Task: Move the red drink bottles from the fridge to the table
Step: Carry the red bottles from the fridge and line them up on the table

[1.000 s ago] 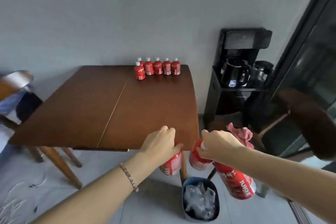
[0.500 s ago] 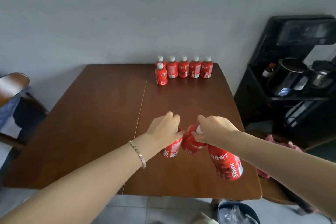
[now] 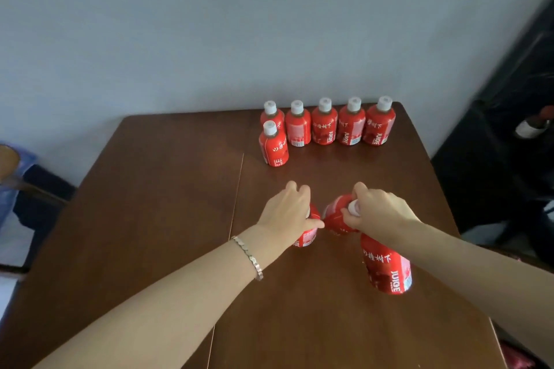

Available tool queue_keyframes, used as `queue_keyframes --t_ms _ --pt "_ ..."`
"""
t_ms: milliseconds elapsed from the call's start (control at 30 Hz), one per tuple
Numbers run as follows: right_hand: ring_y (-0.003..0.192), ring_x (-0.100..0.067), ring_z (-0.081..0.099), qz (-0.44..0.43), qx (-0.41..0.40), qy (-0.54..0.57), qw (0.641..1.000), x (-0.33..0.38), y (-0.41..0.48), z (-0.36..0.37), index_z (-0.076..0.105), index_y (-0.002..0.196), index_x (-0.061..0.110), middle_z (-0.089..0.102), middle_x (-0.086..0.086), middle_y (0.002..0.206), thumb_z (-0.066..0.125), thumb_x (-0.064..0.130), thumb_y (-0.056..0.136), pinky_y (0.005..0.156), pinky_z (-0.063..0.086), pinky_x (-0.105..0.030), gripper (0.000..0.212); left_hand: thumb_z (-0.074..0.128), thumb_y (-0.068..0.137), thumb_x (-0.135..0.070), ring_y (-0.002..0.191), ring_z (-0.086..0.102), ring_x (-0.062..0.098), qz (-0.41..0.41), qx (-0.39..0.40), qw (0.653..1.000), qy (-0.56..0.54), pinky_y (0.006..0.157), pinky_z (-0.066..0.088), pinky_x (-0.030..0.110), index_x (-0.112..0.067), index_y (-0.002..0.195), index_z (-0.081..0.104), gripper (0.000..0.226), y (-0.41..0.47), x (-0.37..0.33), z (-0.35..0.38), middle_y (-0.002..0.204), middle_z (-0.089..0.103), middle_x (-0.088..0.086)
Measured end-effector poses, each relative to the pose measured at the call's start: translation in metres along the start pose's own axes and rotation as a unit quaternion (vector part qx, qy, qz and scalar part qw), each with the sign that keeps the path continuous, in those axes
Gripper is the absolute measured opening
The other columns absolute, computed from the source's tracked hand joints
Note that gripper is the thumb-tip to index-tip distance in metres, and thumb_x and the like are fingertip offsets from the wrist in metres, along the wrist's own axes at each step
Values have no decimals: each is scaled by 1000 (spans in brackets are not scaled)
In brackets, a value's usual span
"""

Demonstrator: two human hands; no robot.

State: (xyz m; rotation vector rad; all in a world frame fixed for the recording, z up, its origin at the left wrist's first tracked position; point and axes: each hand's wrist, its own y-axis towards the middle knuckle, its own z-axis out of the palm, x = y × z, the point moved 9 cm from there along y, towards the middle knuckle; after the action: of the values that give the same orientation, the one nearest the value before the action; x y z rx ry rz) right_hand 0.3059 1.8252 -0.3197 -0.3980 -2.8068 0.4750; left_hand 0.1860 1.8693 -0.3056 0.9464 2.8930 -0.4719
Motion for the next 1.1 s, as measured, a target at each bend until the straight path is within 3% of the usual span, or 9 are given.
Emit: queue_keyframes --t_ms 133,400,533,600,733,800,867,967,1100 --pt "84 -21 65 30 -21 26 999 -19 56 -13 45 111 15 62 -2 93 49 44 92 75 57 -38 35 63 83 -46 93 57 24 17 2 1000 13 69 37 25 -7 107 47 49 64 8 -12 108 50 10" --pt "84 -26 63 0 -77 -13 997 -15 154 -50 46 113 12 60 -5 92 46 38 95 68 50 -35 31 63 84 -43 76 50 22 78 -50 994 58 61 33 29 -6 105 48 44 171 12 -39 104 49 11" --pt "78 -25 55 4 -67 -13 998 -9 189 -48 47 113 11 56 -7 91 45 36 96 64 44 -34 30 65 84 -38 92 56 29 74 -43 994 72 64 34 31 -6 107 49 43 198 21 -30 108 49 13" --pt "84 -28 58 1 -76 -14 997 -6 200 -48 47 115 11 58 -9 97 45 37 96 65 42 -34 32 62 87 -33 100 54 30 68 -30 993 87 68 36 33 -6 112 48 41 205 29 -23 112 47 14" --pt "90 -29 61 -16 -103 34 994 -4 197 -40 39 129 18 60 -8 104 51 37 93 65 42 -32 43 55 93 -23 105 49 28 42 -77 990 109 71 36 32 -8 120 46 32 204 46 -24 117 45 12" --pt "91 -29 62 8 -110 75 991 -15 187 -34 31 136 21 61 -7 105 57 36 90 66 44 -33 55 54 93 -22 108 47 28 65 -116 983 128 76 38 32 -14 129 43 39 199 43 -21 121 46 10" --pt "80 -25 59 33 -147 112 982 -28 176 -40 31 136 20 60 -4 95 56 31 91 62 41 -31 52 54 92 -25 117 41 29 89 -118 982 117 89 39 34 -20 142 31 56 194 40 -11 134 39 10" --pt "68 -20 46 60 -215 117 968 -42 170 -59 33 137 17 51 -1 83 50 21 93 59 34 -29 47 58 91 -25 137 20 32 85 -90 982 144 107 29 37 -25 149 14 73 193 45 5 152 17 10" --pt "73 -22 48 87 -246 121 958 -53 182 -77 38 134 13 56 -8 93 44 14 94 61 35 -30 40 60 89 -10 145 -2 33 82 -84 978 169 116 13 42 -21 149 14 76 191 50 12 158 1 9"
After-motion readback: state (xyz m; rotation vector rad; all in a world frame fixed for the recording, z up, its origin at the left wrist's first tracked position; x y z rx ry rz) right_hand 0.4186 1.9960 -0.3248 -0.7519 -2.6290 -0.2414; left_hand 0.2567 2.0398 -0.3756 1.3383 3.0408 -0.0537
